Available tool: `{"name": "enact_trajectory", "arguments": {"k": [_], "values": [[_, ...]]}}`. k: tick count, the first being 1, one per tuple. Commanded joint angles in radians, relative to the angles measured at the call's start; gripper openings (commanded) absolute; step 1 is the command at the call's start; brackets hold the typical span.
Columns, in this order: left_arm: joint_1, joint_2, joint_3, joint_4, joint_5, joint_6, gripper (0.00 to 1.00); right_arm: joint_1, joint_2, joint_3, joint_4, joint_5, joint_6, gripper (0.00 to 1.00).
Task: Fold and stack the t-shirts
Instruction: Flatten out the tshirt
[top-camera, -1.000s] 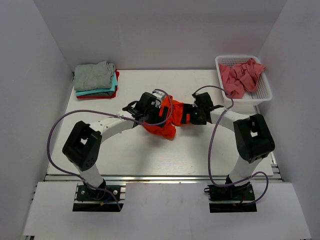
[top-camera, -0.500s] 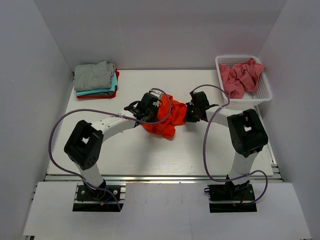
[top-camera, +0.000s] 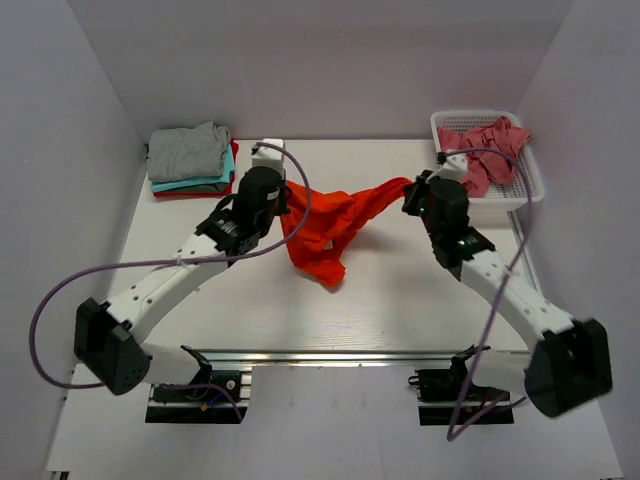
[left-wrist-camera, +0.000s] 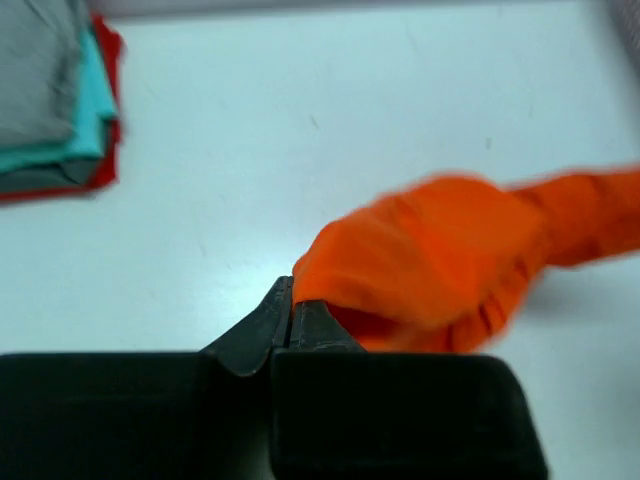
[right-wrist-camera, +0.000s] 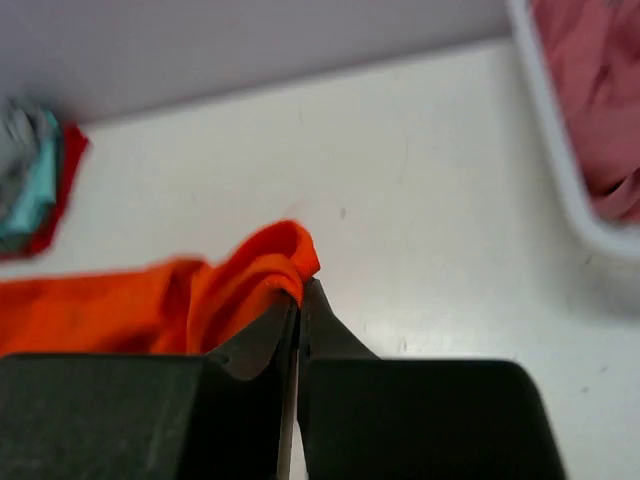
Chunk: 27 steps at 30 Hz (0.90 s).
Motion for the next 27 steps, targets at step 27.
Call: {"name": "enact_trajectory", "arguments": {"k": [27], "values": [[0.019, -0.538, 0.353, 0.102, 0.062, 0.356, 0.0, -0.006, -0.595, 0.371, 0.154, 0.064, -0.506, 0.0]]}}
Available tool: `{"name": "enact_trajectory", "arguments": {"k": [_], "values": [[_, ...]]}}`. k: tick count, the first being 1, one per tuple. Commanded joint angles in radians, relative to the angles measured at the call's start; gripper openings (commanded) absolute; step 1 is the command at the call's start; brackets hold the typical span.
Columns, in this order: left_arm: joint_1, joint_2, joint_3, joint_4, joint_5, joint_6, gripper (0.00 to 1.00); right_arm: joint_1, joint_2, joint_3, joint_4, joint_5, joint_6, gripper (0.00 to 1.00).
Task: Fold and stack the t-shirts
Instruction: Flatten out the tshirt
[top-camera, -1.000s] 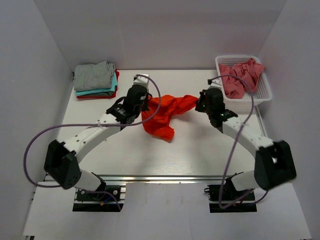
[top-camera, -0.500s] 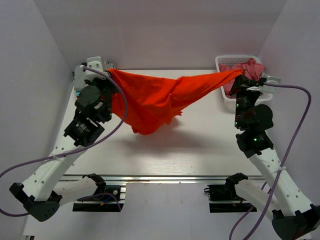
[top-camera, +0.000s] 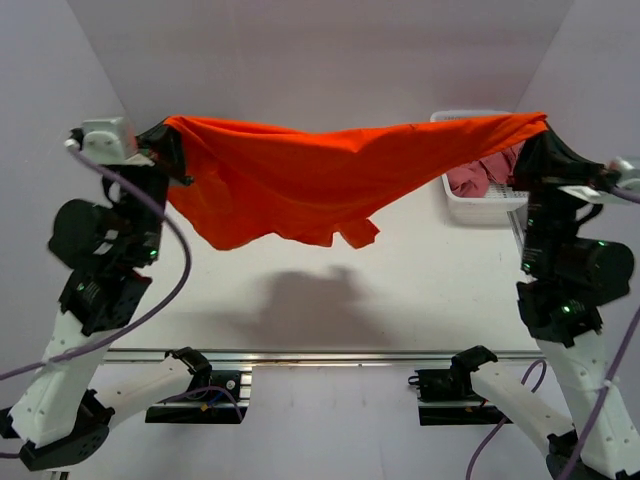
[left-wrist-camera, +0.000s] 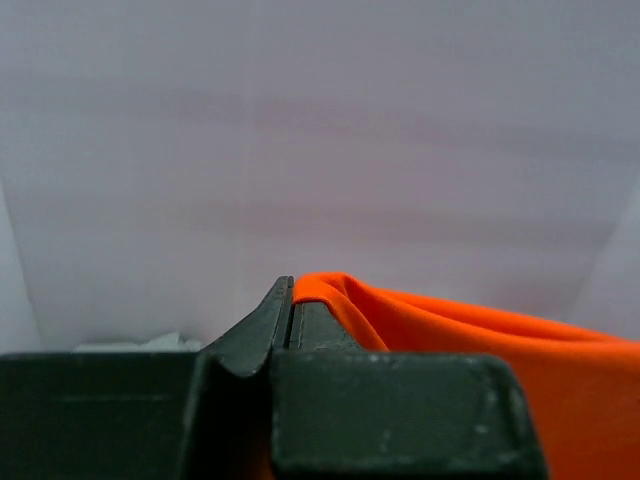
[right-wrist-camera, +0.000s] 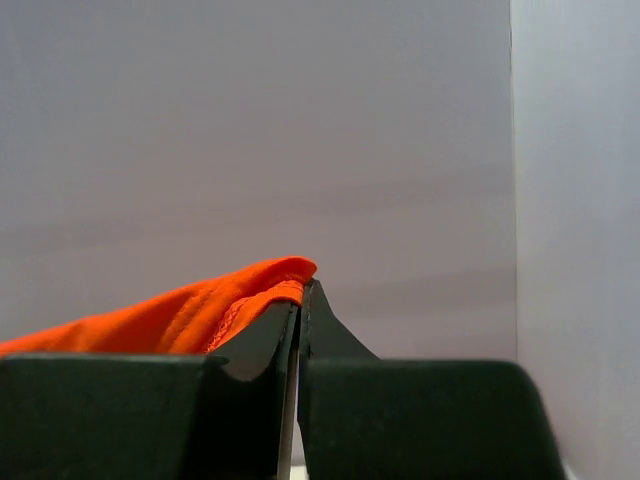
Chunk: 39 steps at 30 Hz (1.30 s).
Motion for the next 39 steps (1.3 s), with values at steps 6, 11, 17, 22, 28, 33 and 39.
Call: {"name": "enact_trajectory", "arguments": {"k": [6, 11, 17, 22, 28, 33, 39], "values": [[0.014, -0.111, 0.098, -0.125, 0.384, -0.001, 0.0, -0.003, -0.142, 0.085, -0.113, -0.115, 0.011, 0.0], [0.014, -0.12, 0.051, -0.122, 0.4, -0.012, 0.0, -0.005, -0.164, 0.028, -0.122, -0.092, 0.041, 0.0], [0.005, -0.003, -0.118, -0.014, 0.048, -0.068, 0.0, -0.006, -0.106, -0.174, -0.055, 0.016, 0.1, 0.0], [0.025, 0.157, -0.307, 0.054, -0.264, -0.188, 0.04, -0.009, 0.047, -0.366, 0.014, 0.256, 0.277, 0.0], [0.123, 0.578, -0.259, -0.068, -0.286, -0.357, 0.26, -0.039, 0.345, -0.5, -0.06, 0.303, 0.484, 0.0], [0.25, 0.918, -0.045, -0.124, -0.177, -0.406, 0.28, -0.077, 0.677, -0.364, -0.194, 0.337, 0.541, 0.04], [0.293, 1.134, 0.236, -0.222, -0.028, -0.354, 1.0, -0.092, 0.818, -0.158, -0.42, 0.33, 0.484, 0.72]]}}
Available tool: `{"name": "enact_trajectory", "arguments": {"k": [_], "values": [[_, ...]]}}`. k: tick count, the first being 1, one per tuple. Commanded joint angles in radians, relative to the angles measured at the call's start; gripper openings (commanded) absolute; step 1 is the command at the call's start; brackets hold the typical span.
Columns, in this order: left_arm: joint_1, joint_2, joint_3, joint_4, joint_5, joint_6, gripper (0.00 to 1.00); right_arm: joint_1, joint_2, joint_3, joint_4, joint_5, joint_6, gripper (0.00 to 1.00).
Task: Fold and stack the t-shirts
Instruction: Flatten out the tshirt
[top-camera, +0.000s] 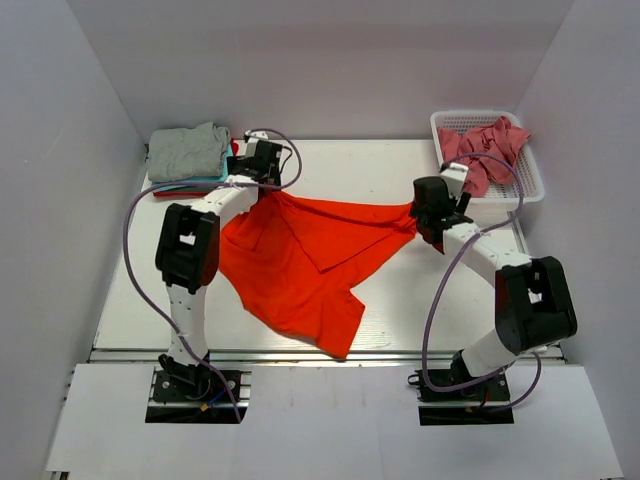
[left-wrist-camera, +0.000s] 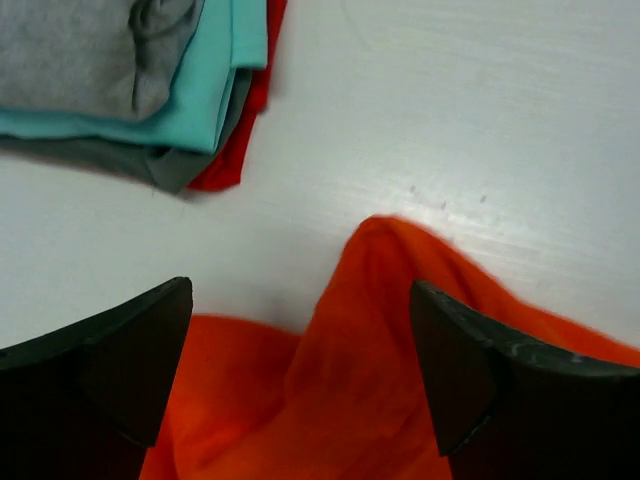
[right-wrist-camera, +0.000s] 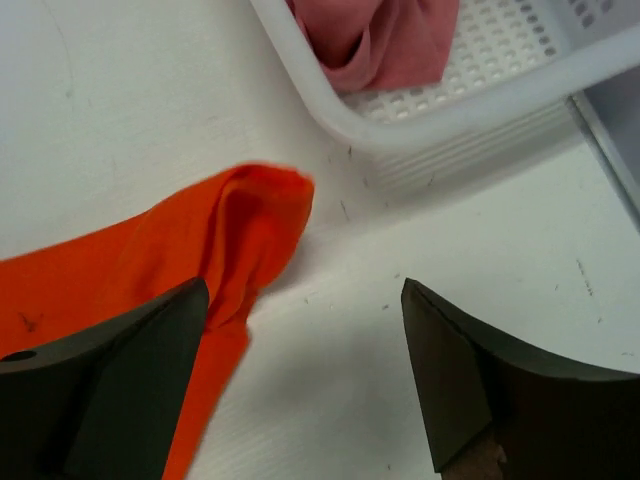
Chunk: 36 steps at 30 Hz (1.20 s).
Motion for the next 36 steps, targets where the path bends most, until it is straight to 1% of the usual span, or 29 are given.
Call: {"name": "enact_trajectory", "arguments": {"k": [1, 2, 3, 4, 5, 6, 8, 9, 10, 11, 12, 13, 14, 15, 16, 17, 18, 19, 21, 22, 23, 24, 26, 28, 29, 30, 31, 33, 36], "values": [[-0.001, -0.009, 0.174, -0.067, 0.067, 0.003, 1.0, -0.002, 0.031, 0.139, -0.117, 0.056, -0.024, 0.87], [-0.001, -0.008, 0.219, -0.08, 0.077, 0.003, 1.0, -0.002, 0.049, 0.173, -0.164, 0.068, -0.03, 0.9], [0.009, -0.008, 0.259, -0.103, 0.093, 0.03, 1.0, -0.003, 0.071, 0.214, -0.213, 0.086, -0.036, 0.9], [0.009, -0.008, 0.259, -0.104, 0.093, 0.039, 1.0, -0.003, 0.083, 0.237, -0.213, 0.086, -0.036, 0.9], [0.009, -0.019, 0.283, -0.12, 0.102, 0.039, 1.0, -0.002, 0.108, 0.289, -0.318, 0.102, -0.012, 0.9], [0.009, -0.036, 0.283, -0.149, 0.102, 0.05, 1.0, 0.003, 0.12, 0.309, -0.35, 0.102, -0.007, 0.9], [-0.004, -0.08, 0.23, -0.169, 0.102, 0.059, 1.0, 0.004, 0.14, 0.358, -0.403, 0.074, -0.01, 0.9], [-0.004, -0.144, 0.199, -0.195, 0.116, 0.046, 1.0, 0.006, 0.142, 0.359, -0.414, 0.056, -0.024, 0.9], [-0.004, -0.186, 0.155, -0.196, 0.126, 0.036, 1.0, 0.012, 0.133, 0.352, -0.396, 0.004, -0.042, 0.9], [-0.016, -0.232, 0.041, -0.196, 0.145, 0.008, 1.0, 0.024, 0.12, 0.334, -0.39, -0.054, -0.123, 0.9], [-0.016, -0.339, -0.027, -0.176, 0.165, -0.009, 1.0, 0.038, 0.11, 0.305, -0.343, -0.082, -0.154, 0.9], [-0.016, -0.394, -0.102, -0.157, 0.223, -0.019, 1.0, 0.055, 0.075, 0.285, -0.329, -0.183, -0.209, 0.9], [-0.016, -0.453, -0.252, -0.148, 0.255, -0.066, 1.0, 0.069, 0.067, 0.247, -0.316, -0.214, -0.249, 0.9], [-0.016, -0.51, -0.331, -0.136, 0.286, -0.089, 1.0, 0.111, 0.038, 0.204, -0.28, -0.243, -0.266, 0.9], [-0.016, -0.569, -0.414, -0.087, 0.339, -0.111, 1.0, 0.127, 0.025, 0.188, -0.266, -0.351, -0.288, 0.9], [-0.016, -0.684, -0.572, -0.058, 0.364, -0.128, 1.0, 0.144, 0.008, 0.153, -0.253, -0.393, -0.3, 0.9], [-0.016, -0.734, -0.642, -0.033, 0.39, -0.151, 1.0, 0.156, -0.002, 0.123, -0.224, -0.433, -0.324, 0.9], [-0.016, -0.778, -0.757, 0.002, 0.439, -0.151, 1.0, 0.209, -0.004, 0.112, -0.195, -0.555, -0.337, 0.9], [-0.016, -0.876, -0.845, 0.031, 0.482, -0.175, 1.0, 0.259, 0.007, 0.084, -0.154, -0.625, -0.357, 0.9], [-0.016, -0.896, -0.882, 0.048, 0.519, -0.189, 1.0, 0.294, 0.016, 0.084, -0.129, -0.738, -0.37, 0.9], [-0.016, -0.909, -0.937, 0.083, 0.528, -0.201, 1.0, 0.326, 0.034, 0.082, -0.103, -0.757, -0.371, 0.9], [-0.016, -0.921, -0.956, 0.102, 0.537, -0.214, 1.0, 0.339, 0.056, 0.087, -0.085, -0.768, -0.371, 0.9], [-0.016, -0.921, -0.991, 0.169, 0.568, -0.227, 1.0, 0.391, 0.092, 0.108, -0.059, -0.767, -0.372, 0.9], [-0.016, -0.906, -1.011, 0.221, 0.587, -0.249, 1.0, 0.412, 0.157, 0.127, -0.049, -0.762, -0.371, 0.9], [-0.016, -0.888, -1.011, 0.254, 0.587, -0.249, 1.0, 0.449, 0.175, 0.168, -0.051, -0.757, -0.371, 0.9], [-0.016, -0.875, -1.011, 0.263, 0.587, -0.249, 1.0, 0.458, 0.216, 0.185, -0.06, -0.757, -0.371, 0.88], [-0.016, -0.863, -1.011, 0.263, 0.587, -0.26, 1.0, 0.48, 0.247, 0.199, -0.061, -0.753, -0.372, 0.88], [-0.016, -0.831, -1.002, 0.274, 0.587, -0.26, 1.0, 0.506, 0.284, 0.228, -0.057, -0.736, -0.371, 0.86], [-0.016, -0.8, -1.002, 0.283, 0.587, -0.26, 1.0, 0.529, 0.313, 0.245, -0.043, -0.71, -0.369, 0.77]]}}
